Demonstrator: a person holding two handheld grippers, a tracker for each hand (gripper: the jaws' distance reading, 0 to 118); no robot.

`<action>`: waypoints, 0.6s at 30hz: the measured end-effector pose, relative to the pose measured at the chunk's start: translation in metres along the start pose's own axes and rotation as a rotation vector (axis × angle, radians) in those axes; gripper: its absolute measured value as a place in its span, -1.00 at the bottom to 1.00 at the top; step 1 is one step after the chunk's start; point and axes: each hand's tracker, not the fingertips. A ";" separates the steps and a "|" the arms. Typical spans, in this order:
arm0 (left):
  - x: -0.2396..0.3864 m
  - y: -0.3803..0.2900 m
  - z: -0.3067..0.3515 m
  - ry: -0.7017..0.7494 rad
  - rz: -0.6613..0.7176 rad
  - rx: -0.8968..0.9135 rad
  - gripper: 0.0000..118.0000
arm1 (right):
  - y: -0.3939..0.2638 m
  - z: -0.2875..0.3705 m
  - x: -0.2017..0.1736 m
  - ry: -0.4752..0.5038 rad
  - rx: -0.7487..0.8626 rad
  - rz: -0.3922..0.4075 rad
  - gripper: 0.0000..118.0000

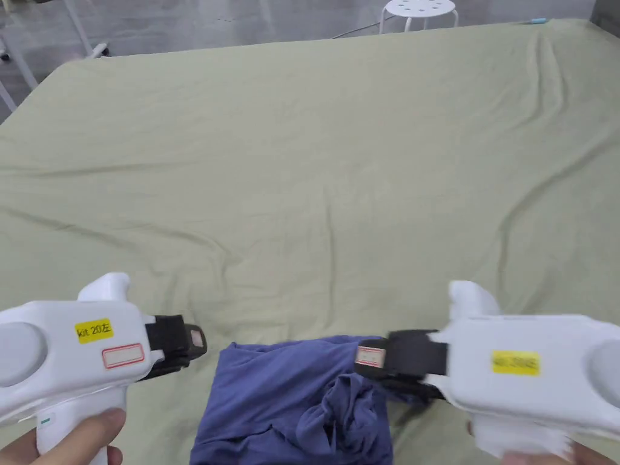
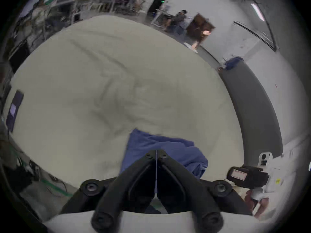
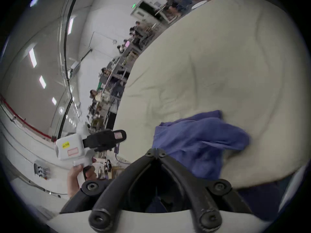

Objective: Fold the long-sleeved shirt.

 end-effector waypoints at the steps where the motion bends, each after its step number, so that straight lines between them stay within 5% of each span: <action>1: -0.005 -0.005 -0.004 -0.015 0.048 -0.016 -1.00 | 0.005 -0.024 -0.008 0.002 -0.030 0.004 -1.00; 3: -0.017 -0.010 -0.012 -0.024 0.077 -0.039 -1.00 | 0.012 -0.068 -0.014 -0.063 -0.126 -0.023 -1.00; 5: -0.022 -0.013 -0.023 -0.013 0.063 -0.063 -1.00 | 0.010 -0.101 -0.015 -0.323 -0.276 0.059 -1.00; 7: -0.024 -0.013 -0.030 -0.002 0.042 -0.087 -1.00 | -0.006 -0.123 -0.002 -0.594 -0.349 0.223 -1.00; 9: -0.021 -0.014 -0.034 0.000 0.031 -0.093 -1.00 | -0.018 -0.133 0.026 -0.741 -0.349 0.233 -1.00; 11: -0.023 -0.009 -0.039 0.001 0.021 -0.095 -1.00 | -0.017 -0.112 0.043 -0.541 -0.248 0.117 -1.00; 14: -0.023 -0.005 -0.047 -0.004 0.013 -0.101 -1.00 | -0.015 -0.100 0.058 -0.551 -0.249 0.041 -1.00; 15: -0.024 -0.003 -0.053 -0.004 0.011 -0.107 -0.87 | -0.014 -0.100 0.059 -0.559 -0.250 0.058 -1.00; 16: -0.024 -0.002 -0.057 -0.005 0.010 -0.114 -0.50 | -0.016 -0.093 0.057 -0.565 -0.252 0.064 -1.00; 18: -0.028 -0.001 -0.066 -0.026 0.011 -0.139 -0.34 | -0.016 -0.086 0.058 -0.603 -0.238 0.085 -1.00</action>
